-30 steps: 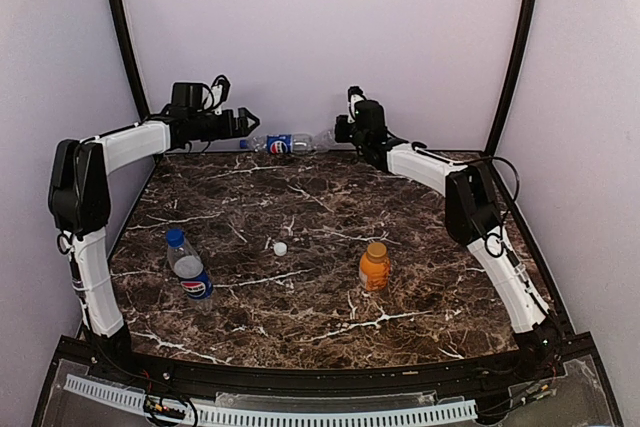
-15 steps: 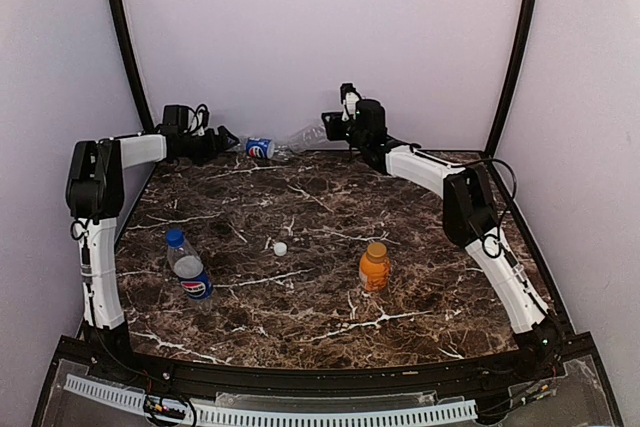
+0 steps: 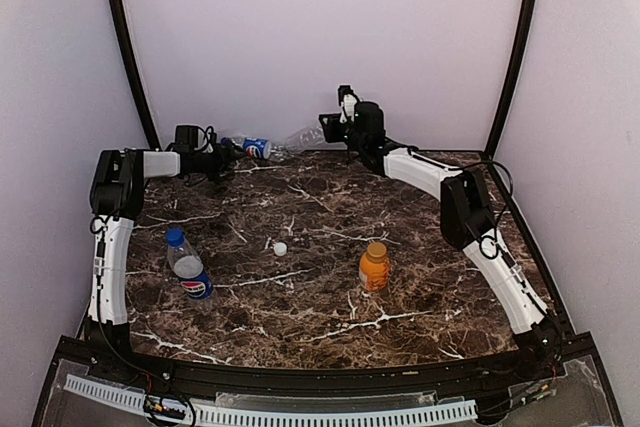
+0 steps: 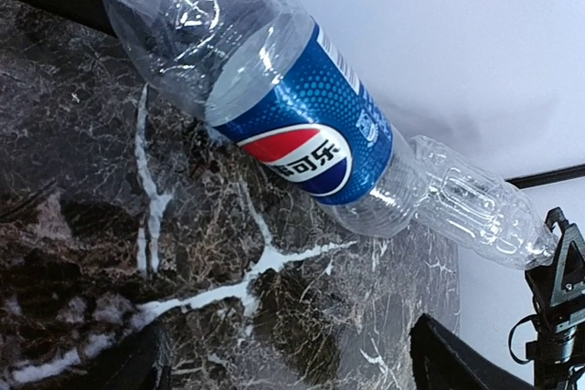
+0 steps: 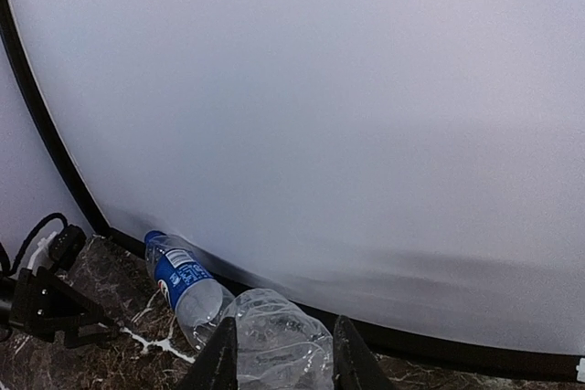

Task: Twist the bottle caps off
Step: Move the plastic bottle to the corner of the board.

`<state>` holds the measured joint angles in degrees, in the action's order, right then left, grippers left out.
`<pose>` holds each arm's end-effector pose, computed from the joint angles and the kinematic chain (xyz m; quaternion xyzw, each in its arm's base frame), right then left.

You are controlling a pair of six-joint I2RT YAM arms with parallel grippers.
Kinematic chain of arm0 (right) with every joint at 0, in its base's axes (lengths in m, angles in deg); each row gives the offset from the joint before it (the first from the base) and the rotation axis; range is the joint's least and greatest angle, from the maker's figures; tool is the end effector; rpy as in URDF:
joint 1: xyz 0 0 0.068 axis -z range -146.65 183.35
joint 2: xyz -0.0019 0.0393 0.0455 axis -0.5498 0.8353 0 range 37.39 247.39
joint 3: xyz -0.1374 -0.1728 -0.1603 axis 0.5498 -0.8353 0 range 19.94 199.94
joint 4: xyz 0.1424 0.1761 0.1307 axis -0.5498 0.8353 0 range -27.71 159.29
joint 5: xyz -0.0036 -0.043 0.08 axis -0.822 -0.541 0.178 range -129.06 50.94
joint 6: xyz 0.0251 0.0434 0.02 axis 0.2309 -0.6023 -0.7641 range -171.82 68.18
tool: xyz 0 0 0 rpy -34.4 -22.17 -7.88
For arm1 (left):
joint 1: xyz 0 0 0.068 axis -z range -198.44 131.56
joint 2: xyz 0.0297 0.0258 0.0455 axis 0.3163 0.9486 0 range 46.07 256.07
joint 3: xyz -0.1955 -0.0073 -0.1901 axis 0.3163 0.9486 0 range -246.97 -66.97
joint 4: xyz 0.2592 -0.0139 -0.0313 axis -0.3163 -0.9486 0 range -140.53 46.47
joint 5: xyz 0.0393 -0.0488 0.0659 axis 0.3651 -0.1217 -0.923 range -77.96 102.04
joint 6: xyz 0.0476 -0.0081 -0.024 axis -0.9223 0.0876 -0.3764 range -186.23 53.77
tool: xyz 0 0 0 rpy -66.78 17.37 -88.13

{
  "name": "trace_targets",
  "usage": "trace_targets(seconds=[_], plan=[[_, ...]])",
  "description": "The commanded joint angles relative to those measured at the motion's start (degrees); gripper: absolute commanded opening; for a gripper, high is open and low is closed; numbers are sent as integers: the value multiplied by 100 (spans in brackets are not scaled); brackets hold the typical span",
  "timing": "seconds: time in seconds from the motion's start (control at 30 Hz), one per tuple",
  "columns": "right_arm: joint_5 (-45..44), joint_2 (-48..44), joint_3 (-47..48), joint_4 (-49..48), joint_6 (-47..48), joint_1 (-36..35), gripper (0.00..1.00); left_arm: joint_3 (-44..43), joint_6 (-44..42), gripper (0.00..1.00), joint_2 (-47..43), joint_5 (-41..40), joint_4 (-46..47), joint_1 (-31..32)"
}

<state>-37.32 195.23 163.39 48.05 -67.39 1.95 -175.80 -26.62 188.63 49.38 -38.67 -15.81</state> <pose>0.5341 0.3273 0.2099 -0.1081 0.6997 0.2913 0.6434 0.5547 -0.0471 0.1385 -0.1043 0.8253 -0.4307 0.3501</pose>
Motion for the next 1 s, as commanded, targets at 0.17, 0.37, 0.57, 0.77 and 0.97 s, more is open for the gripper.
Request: trace_targets(seconds=[0.17, 0.37, 0.57, 0.77, 0.97], plan=[[887, 169, 279, -103, -305, -59, 0, -73, 469, 89, -55, 322, 547, -18], [1489, -57, -161, -469, -409, -58, 0, 80, 771, 88, -62, 392, 797, -26], [834, -496, -715, -679, -353, -59, 0, 298, 1118, 88, -79, 272, 1043, -26], [252, -451, -502, -396, -426, -62, 0, 58, 1304, 88, 64, 91, 997, -26], [-373, -265, -191, -233, -688, -73, 0, -116, 1676, 88, 238, -46, 1173, -28]])
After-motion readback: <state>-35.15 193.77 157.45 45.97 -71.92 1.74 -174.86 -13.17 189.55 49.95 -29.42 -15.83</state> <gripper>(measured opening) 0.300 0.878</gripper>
